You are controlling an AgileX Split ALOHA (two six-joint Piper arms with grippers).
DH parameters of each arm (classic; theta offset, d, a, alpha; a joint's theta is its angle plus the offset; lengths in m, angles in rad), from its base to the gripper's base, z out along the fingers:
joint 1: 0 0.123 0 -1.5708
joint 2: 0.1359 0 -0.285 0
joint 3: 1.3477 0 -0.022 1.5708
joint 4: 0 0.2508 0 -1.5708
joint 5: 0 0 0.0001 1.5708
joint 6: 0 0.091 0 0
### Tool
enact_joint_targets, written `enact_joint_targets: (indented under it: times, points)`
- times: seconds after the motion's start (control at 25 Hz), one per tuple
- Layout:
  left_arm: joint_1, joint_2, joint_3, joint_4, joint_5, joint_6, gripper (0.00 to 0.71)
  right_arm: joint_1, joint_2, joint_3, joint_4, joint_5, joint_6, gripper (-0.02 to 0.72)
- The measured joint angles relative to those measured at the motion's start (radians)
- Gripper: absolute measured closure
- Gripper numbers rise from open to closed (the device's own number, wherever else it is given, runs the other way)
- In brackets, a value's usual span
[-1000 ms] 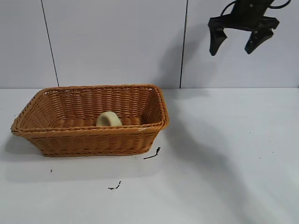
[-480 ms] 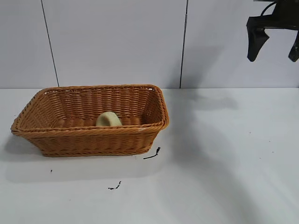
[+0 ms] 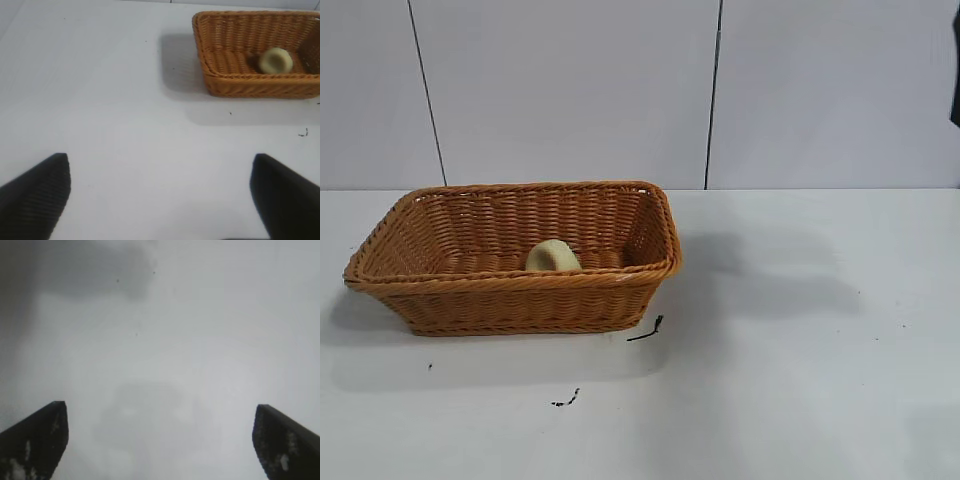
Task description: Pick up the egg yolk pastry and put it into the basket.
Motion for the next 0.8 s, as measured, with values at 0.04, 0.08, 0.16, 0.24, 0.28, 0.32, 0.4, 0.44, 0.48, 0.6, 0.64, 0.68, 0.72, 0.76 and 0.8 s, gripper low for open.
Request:
enact_joint_targets:
  times: [0.04,0.08,0.16,0.24,0.28,0.32,0.4,0.44,0.48,0.6,0.64,0.68,0.72,0.76,0.8]
  points:
    - [0.000,0.000,0.000,0.000,0.000,0.000,0.014,0.000,-0.054,0.057,0.000,0.000,0.000,0.010]
    - [0.000,0.000,0.000,0.000,0.000,0.000,0.014,0.000,-0.107,0.104,0.000,0.000,-0.001,0.010]
    - [0.000,0.000,0.000,0.000,0.000,0.000,0.014,0.000,-0.202,0.216,0.001,0.000,-0.010,0.010]
    - [0.000,0.000,0.000,0.000,0.000,0.000,0.014,0.000,-0.306,0.315,0.001,0.000,-0.034,0.010]
    - [0.000,0.000,0.000,0.000,0.000,0.000,0.014,0.000,-0.350,0.366,0.001,0.000,-0.043,0.010]
    - [0.000,0.000,0.000,0.000,0.000,0.000,0.014,0.000,-0.405,0.414,0.002,0.001,-0.047,0.010]
    - [0.000,0.000,0.000,0.000,0.000,0.000,0.014,0.000,-0.521,0.497,0.003,0.001,-0.050,0.010]
    - [0.000,0.000,0.000,0.000,0.000,0.000,0.014,0.000,-0.570,0.540,0.003,-0.002,-0.051,0.010]
    - [0.000,0.000,0.000,0.000,0.000,0.000,0.014,0.000,-0.630,0.581,0.003,-0.008,-0.051,0.010]
    - [0.000,0.000,0.000,0.000,0.000,0.000,0.014,0.000,-0.801,0.684,0.004,-0.062,-0.053,0.010]
    - [0.000,0.000,0.000,0.000,0.000,0.000,0.014,0.000,-0.860,0.711,0.004,-0.087,-0.053,0.010]
    - [0.000,0.000,0.000,0.000,0.000,0.000,0.014,0.000,-0.916,0.734,0.005,-0.113,-0.053,0.010]
    - [0.000,0.000,0.000,0.000,0.000,0.000,0.014,0.000,-0.962,0.747,0.010,-0.148,-0.053,0.010]
    - [0.000,0.000,0.000,0.000,0.000,0.000,0.014,0.000,-1.014,0.753,0.016,-0.169,-0.053,0.010]
    - [0.000,0.000,0.000,0.000,0.000,0.000,0.014,0.000,-1.060,0.756,0.020,-0.184,-0.053,0.010]
